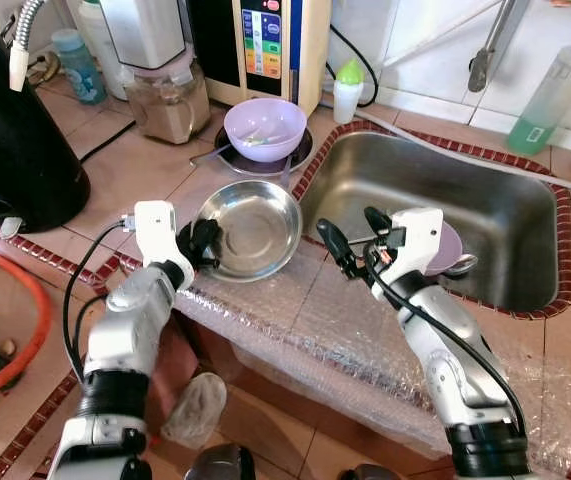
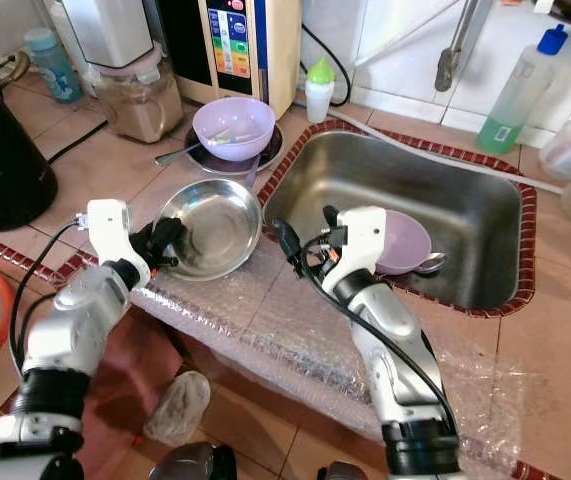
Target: Kitchen organization
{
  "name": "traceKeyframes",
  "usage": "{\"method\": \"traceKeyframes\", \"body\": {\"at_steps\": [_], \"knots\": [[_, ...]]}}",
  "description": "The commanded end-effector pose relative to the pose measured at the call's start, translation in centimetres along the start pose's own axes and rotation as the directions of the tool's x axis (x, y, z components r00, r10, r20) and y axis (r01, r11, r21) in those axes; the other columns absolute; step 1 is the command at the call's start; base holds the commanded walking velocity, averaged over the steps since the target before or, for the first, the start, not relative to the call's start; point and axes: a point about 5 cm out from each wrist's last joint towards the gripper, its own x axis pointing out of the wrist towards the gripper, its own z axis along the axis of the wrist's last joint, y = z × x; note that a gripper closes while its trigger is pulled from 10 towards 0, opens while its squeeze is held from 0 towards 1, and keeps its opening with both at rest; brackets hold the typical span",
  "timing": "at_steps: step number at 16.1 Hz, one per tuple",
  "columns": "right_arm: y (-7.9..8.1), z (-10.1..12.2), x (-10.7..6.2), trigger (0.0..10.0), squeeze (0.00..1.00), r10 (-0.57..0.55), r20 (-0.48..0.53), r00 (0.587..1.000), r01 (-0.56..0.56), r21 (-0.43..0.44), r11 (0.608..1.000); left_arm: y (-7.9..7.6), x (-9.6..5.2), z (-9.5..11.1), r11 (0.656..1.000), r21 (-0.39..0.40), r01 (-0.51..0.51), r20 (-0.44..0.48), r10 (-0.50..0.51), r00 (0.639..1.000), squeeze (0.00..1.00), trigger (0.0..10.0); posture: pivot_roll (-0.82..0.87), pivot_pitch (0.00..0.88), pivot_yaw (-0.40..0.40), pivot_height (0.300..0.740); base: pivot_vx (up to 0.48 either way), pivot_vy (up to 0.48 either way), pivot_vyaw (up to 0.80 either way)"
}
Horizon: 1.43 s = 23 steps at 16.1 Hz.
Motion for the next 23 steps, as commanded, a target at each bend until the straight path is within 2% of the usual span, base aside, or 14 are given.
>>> {"method": "traceKeyframes", "body": {"at_steps": [1,2,3,7,8,9,13,17,19,23], "knots": [[0.3,0.1,0.5,10.0,0.0,0.017,0.004,1.0,-0.017,0.01,1.0,-0.5,-0.2,-0.7,0.999,0.038,0.027,-0.007,-0.026,1.0,0.0,0.0,-0.07,0.0,0.026,0.74,0.0,0.0,0.0],[0.3,0.0,0.7,10.0,0.0,0.023,0.001,1.0,-0.023,0.015,1.0,-0.5,-0.2,-0.7,0.998,0.058,0.032,0.003,-0.032,0.999,0.0,0.0,-0.07,0.0,0.016,0.74,0.0,0.0,0.0],[0.5,-0.2,1.5,10.0,0.0,0.034,-0.015,0.999,-0.033,0.054,0.998,-1.1,-0.3,-0.1,0.995,0.092,0.026,0.071,-0.033,0.997,0.0,0.0,-0.05,0.0,0.012,0.74,0.0,0.0,0.0],[1.1,-0.7,3.1,10.0,0.0,0.047,-0.065,0.997,-0.044,0.059,0.997,-2.9,-0.2,1.1,0.975,0.216,0.062,0.201,-0.106,0.974,0.0,0.0,-0.05,0.0,-0.01,0.74,0.0,0.0,0.0],[0.9,-1.3,3.2,3.4,0.0,0.03,-0.098,0.995,-0.026,0.041,0.999,-3.3,-0.2,1.8,0.972,0.228,0.059,0.247,-0.117,0.962,0.0,0.0,-0.04,0.0,-0.014,0.74,0.0,0.0,0.0],[0.6,-1.7,3.3,0.0,0.0,0.015,-0.119,0.993,-0.012,0.027,1.0,-3.6,-0.3,2.4,0.97,0.238,0.054,0.291,-0.124,0.949,0.0,0.0,-0.04,0.0,-0.015,0.74,0.0,0.0,0.0],[-1.1,-2.1,3.9,0.0,0.0,-0.081,-0.139,0.987,0.087,0.038,0.995,-3.9,-0.3,3.7,0.965,0.257,0.049,0.382,-0.148,0.912,0.0,0.0,-0.04,0.0,-0.017,0.74,0.0,0.0,0.0],[-1.8,-2.2,4.2,0.0,0.0,-0.112,-0.138,0.984,0.127,0.1,0.987,-4.0,-0.3,3.9,0.965,0.252,0.076,0.394,-0.174,0.902,0.0,0.0,-0.04,0.0,-0.013,0.74,0.0,0.0,0.0],[-1.7,-2.2,4.6,0.0,0.0,-0.098,-0.124,0.987,0.123,0.212,0.969,-5.0,-0.3,3.8,0.959,0.227,0.169,0.394,-0.249,0.885,0.0,0.0,-0.04,0.0,-0.014,0.74,0.0,0.0,0.0],[-1.0,-2.3,4.6,0.0,0.0,0.001,-0.104,0.995,0.034,0.335,0.942,-5.2,-0.3,3.6,0.953,0.217,0.21,0.384,-0.281,0.88,0.0,0.0,-0.04,0.0,-0.013,0.74,0.0,0.0,0.0]]}}
